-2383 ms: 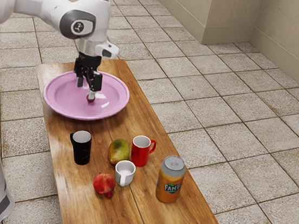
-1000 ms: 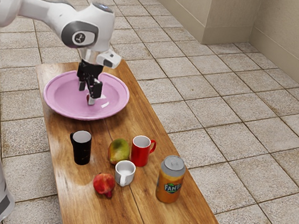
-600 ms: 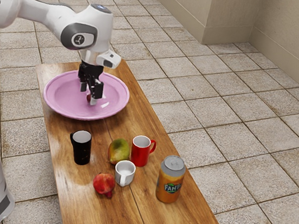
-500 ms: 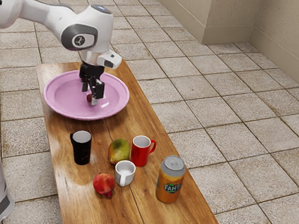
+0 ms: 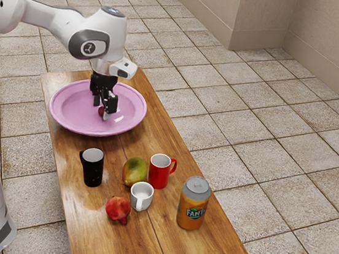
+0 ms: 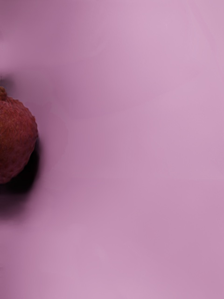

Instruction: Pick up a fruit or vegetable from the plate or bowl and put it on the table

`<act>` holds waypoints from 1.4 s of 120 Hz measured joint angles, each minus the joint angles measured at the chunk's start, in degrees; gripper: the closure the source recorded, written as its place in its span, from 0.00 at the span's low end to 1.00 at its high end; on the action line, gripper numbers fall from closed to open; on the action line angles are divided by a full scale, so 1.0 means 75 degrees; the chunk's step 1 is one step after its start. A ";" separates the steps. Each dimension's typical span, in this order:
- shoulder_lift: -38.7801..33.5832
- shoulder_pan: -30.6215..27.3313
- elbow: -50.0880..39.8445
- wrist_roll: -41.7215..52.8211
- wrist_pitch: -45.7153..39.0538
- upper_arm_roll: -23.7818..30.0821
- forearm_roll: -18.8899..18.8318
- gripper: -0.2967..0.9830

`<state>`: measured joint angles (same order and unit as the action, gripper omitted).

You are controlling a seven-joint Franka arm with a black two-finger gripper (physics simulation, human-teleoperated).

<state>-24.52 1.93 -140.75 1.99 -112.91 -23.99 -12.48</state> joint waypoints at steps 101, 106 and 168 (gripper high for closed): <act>-0.0011 -0.0008 -0.0009 -0.0037 -0.0046 -0.0013 -0.0064 0.55; -0.0008 -0.0010 -0.0009 -0.0038 -0.0047 -0.0013 -0.0064 0.56; -0.0002 -0.0046 -0.0009 -0.0093 -0.0060 -0.0012 -0.0084 0.61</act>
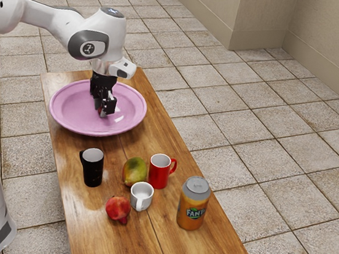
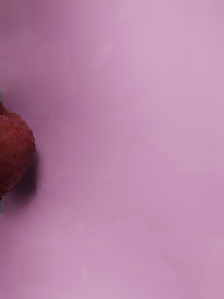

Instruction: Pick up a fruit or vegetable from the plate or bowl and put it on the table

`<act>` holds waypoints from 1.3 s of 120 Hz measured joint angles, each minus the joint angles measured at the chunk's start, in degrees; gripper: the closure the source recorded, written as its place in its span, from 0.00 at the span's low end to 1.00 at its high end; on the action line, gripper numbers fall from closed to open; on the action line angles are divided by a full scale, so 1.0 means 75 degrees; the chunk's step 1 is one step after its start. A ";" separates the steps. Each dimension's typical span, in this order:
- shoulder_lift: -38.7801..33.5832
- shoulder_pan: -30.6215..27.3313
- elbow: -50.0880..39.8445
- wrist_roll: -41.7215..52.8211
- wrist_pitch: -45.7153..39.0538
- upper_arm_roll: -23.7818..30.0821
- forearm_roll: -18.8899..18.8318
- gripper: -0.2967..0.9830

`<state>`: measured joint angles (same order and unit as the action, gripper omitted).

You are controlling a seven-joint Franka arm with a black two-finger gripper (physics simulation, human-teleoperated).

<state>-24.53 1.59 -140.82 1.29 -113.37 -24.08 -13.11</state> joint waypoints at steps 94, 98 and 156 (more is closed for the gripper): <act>0.0022 0.0072 0.1400 -0.0034 0.0115 0.2238 0.0383 0.62; 0.0051 0.0072 0.1403 -0.0036 0.0115 0.2276 0.0424 0.63; 0.0652 0.0140 0.1372 -0.0235 0.0030 0.3222 0.0887 0.63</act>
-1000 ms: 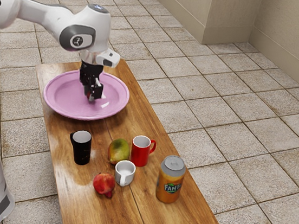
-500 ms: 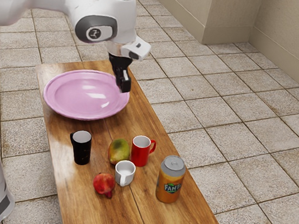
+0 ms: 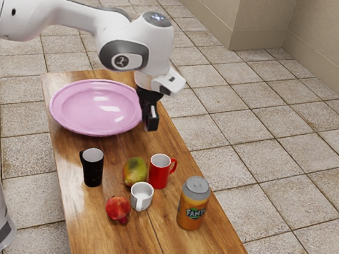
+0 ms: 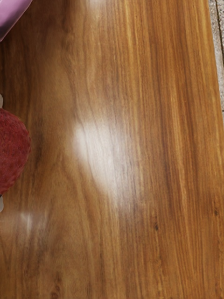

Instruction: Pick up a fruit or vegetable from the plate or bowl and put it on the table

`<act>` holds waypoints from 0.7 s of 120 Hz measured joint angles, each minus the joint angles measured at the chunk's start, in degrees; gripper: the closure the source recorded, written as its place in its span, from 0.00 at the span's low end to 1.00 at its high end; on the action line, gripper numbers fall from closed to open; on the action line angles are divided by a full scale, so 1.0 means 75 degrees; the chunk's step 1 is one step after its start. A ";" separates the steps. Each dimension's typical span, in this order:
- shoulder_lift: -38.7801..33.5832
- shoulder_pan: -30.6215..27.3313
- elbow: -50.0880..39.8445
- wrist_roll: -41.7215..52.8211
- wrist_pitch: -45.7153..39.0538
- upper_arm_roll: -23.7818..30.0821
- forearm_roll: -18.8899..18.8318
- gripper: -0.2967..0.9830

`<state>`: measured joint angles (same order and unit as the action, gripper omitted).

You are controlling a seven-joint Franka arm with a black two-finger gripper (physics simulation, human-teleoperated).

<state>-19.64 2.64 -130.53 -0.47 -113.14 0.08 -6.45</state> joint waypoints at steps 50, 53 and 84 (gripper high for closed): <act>0.0482 0.0092 -0.0212 -0.0407 0.0003 0.0107 0.0085 0.62; 0.0488 0.0093 -0.0209 -0.0423 0.0006 0.0107 0.0090 0.58; 0.0344 0.0209 0.4395 -0.0545 0.2455 0.1688 0.0082 0.30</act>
<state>-17.07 4.20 -97.57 -4.56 -94.73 12.73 -5.84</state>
